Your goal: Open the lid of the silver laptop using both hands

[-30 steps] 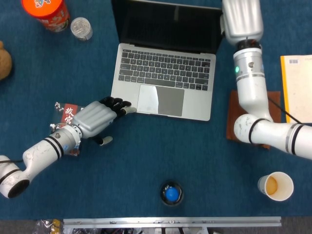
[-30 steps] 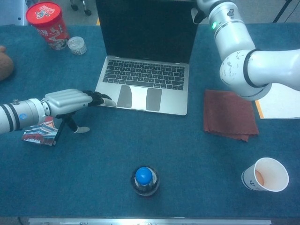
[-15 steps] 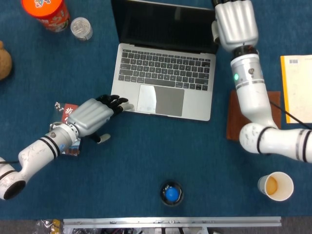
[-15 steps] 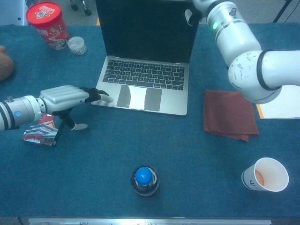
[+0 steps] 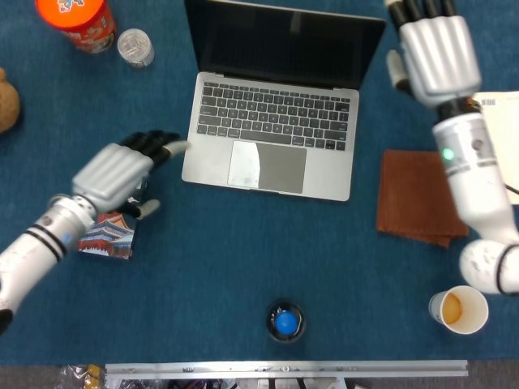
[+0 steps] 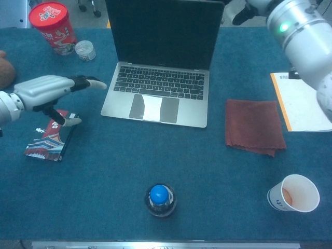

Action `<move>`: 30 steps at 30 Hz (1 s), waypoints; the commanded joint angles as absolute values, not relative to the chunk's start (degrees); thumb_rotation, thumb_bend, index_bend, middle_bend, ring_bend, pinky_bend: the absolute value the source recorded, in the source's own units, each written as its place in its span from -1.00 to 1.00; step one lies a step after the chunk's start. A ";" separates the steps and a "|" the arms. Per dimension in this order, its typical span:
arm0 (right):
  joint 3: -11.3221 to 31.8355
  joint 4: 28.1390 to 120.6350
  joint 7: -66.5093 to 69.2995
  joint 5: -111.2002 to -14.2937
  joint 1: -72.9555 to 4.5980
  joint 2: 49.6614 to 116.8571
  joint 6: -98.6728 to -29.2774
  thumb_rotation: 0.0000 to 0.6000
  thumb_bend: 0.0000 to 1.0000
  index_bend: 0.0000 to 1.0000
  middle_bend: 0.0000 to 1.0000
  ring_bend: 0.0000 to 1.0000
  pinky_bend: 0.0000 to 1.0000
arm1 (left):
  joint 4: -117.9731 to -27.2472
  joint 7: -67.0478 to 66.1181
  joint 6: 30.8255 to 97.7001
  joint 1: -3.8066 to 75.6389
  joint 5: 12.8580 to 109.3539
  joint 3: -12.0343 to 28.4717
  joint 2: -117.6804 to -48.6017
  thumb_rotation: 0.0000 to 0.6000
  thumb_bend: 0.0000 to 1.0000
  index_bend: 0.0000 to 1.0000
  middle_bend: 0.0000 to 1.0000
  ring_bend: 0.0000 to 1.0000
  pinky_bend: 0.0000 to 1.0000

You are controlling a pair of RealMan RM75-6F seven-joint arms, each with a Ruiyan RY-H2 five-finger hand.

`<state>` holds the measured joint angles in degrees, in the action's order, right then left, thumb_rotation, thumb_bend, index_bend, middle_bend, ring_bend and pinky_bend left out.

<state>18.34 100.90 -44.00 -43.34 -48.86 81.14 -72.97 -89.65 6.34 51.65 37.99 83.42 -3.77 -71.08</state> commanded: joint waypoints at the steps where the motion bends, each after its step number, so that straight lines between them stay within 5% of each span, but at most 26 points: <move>1: 16.56 104.39 -41.09 -45.91 -45.60 77.70 -74.82 1.00 -0.13 -0.96 -0.76 -1.00 -0.90 | -90.65 6.63 54.01 36.18 82.52 -3.30 -68.97 1.00 -0.38 -0.83 -0.92 -1.00 -0.84; 15: 9.87 113.63 -33.78 -54.12 -32.85 66.94 -82.75 1.00 -0.13 -0.96 -0.76 -1.00 -0.90 | -93.57 3.81 64.46 26.95 79.00 -3.31 -61.42 1.00 -0.38 -0.83 -0.89 -0.99 -0.84; 30: 2.36 114.01 -24.73 -65.54 -18.10 63.10 -92.85 1.00 -0.13 -0.96 -0.76 -1.00 -0.90 | -95.05 3.27 78.73 15.92 78.86 -2.40 -59.33 1.00 -0.38 -0.83 -0.88 -0.99 -0.84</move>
